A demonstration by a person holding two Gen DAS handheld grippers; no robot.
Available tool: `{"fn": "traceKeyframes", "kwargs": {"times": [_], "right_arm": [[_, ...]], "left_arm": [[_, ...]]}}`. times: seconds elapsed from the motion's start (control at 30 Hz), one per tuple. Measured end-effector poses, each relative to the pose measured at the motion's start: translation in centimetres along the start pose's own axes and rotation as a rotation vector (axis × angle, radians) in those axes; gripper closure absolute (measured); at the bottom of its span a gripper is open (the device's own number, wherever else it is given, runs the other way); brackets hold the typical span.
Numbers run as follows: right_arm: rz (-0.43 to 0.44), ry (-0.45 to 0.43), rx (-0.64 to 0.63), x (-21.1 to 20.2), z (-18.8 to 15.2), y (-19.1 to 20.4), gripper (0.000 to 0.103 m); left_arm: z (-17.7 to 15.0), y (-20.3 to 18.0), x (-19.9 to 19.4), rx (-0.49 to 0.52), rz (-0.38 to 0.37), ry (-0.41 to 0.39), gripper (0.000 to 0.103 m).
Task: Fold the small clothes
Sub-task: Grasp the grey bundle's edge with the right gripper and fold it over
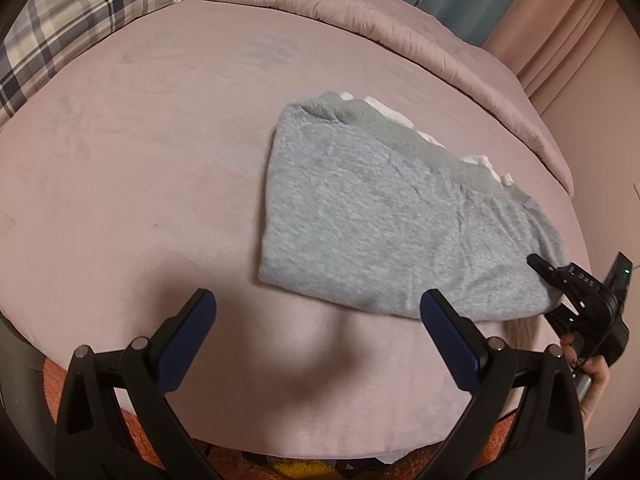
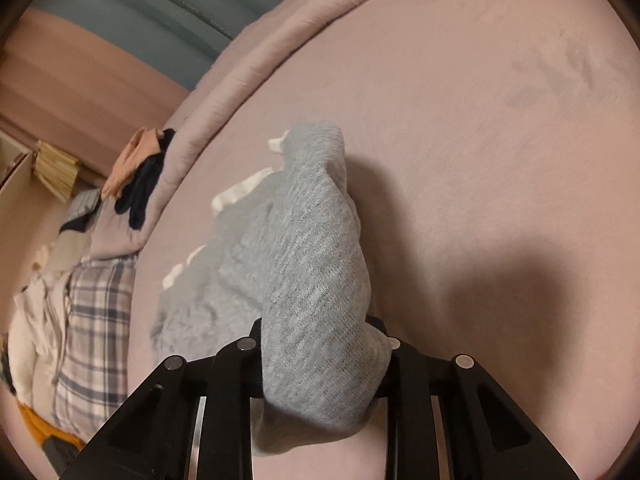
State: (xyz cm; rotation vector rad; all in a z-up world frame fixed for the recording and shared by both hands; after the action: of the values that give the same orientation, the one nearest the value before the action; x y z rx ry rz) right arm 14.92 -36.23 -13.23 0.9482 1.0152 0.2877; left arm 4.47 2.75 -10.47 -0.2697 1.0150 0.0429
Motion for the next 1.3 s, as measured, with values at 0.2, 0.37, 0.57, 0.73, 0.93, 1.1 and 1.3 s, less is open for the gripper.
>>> {"fn": "traceKeyframes", "kwargs": {"times": [0.2, 0.37, 0.57, 0.73, 0.93, 1.1, 1.3], "right_arm": [[-0.054, -0.101, -0.044, -3.3, 1.1, -0.1, 0.077], [-0.133, -0.223, -0.075, -6.7, 2.4, -0.4, 0.077], [-0.279, -0.365, -0.172, -9.2, 3.1, 0.0, 0.078], [-0.308, -0.380, -0.251, -8.6, 2.8, 1.4, 0.078], [-0.287, -0.408, -0.404, -8.6, 1.6, 5.5, 0.078], [-0.262, -0.398, -0.525, -7.5, 0.2, 8.9, 0.078], [-0.220, -0.338, -0.636, -5.4, -2.0, 11.5, 0.079]], "left_arm": [[-0.1, -0.7, 0.1, 0.027, -0.016, 0.015, 0.001], [0.0, -1.5, 0.5, 0.050, -0.028, 0.030, 0.001], [0.1, -2.1, 0.9, 0.066, -0.037, 0.046, 0.001], [0.0, -2.4, 0.9, 0.078, -0.038, 0.053, 0.001], [-0.3, -2.5, 0.9, 0.072, -0.038, 0.056, 0.001], [-0.5, -2.2, 0.8, 0.064, -0.040, 0.062, 0.001], [-0.5, -1.7, 0.7, 0.047, -0.041, 0.058, 0.001]]}}
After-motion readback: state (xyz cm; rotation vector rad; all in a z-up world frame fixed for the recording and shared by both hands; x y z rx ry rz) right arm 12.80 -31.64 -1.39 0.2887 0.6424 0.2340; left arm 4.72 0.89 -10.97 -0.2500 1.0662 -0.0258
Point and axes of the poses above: each gripper's, at about its wrist camera, not at the fingertips, and x roughly the way its jaws point, y to its left, z to its top, the point moved 4 cm from there along x, roughly the way its jaws point, and after that the axes turned 11 degrees about x, right-handed, at the moved point
